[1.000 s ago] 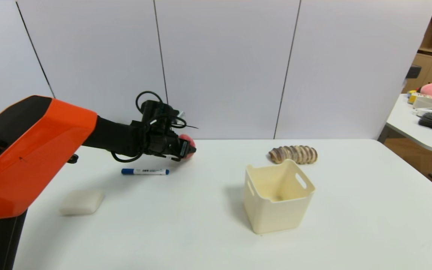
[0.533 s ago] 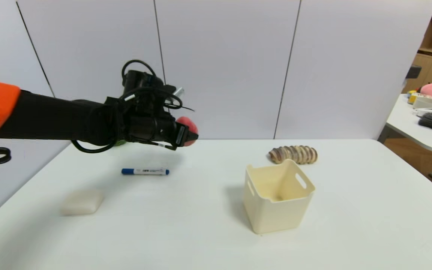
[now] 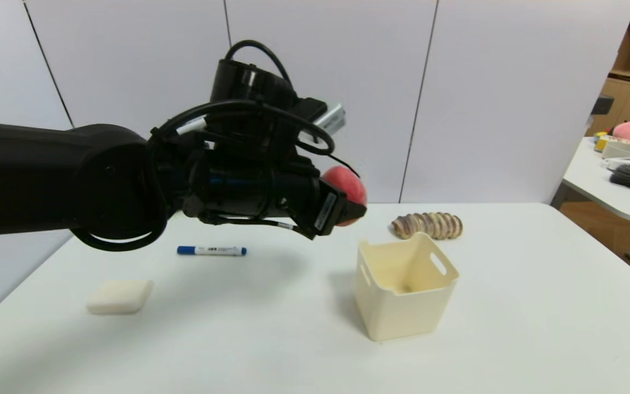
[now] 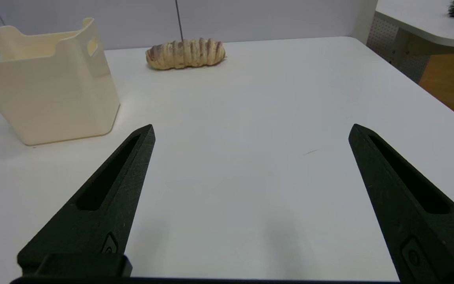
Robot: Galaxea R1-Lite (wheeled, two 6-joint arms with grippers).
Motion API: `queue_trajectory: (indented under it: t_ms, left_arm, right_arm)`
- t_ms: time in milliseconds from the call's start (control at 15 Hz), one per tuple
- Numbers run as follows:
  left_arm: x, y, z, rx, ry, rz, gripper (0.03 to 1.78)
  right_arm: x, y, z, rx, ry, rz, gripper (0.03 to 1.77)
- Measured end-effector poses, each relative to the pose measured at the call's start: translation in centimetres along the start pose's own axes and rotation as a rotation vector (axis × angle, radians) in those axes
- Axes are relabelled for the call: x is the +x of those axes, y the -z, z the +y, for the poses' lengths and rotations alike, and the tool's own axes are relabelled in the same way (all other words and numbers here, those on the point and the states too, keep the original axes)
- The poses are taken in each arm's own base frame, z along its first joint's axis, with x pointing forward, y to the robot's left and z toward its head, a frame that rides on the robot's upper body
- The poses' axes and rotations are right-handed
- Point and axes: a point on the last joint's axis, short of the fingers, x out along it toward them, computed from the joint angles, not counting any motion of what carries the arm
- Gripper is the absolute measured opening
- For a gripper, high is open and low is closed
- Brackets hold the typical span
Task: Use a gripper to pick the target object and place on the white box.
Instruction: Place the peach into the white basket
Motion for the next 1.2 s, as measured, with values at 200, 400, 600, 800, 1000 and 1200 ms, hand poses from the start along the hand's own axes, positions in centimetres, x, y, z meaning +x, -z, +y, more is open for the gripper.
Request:
queue_trajectory:
  t_ms: [200,400,600,800,1000,1200]
  left_arm:
    - [0.7,-0.2,-4.0,0.044,0.104,-0.002,1.18]
    - [2.0,-0.3,-6.9,0.073,0.175,0.000,1.18]
    - [3.8,0.3,-8.5,0.088,0.211,0.026,1.18]
    - [5.8,0.8,-9.0,0.091,0.219,0.045,1.18]
    - [7.4,0.9,-9.2,0.091,0.218,0.049,1.18]
    - [8.5,1.5,-9.0,0.088,0.211,0.065,1.18]
  right_arm:
    - [0.0,0.0,0.0,0.000,0.000,0.000,1.70]
    - [0.0,0.0,0.0,0.000,0.000,0.000,1.70]
    - [0.0,0.0,0.0,0.000,0.000,0.000,1.70]
    - [0.0,0.0,0.0,0.000,0.000,0.000,1.70]
    - [0.0,0.0,0.0,0.000,0.000,0.000,1.70]
    - [0.0,0.0,0.0,0.000,0.000,0.000,1.70]
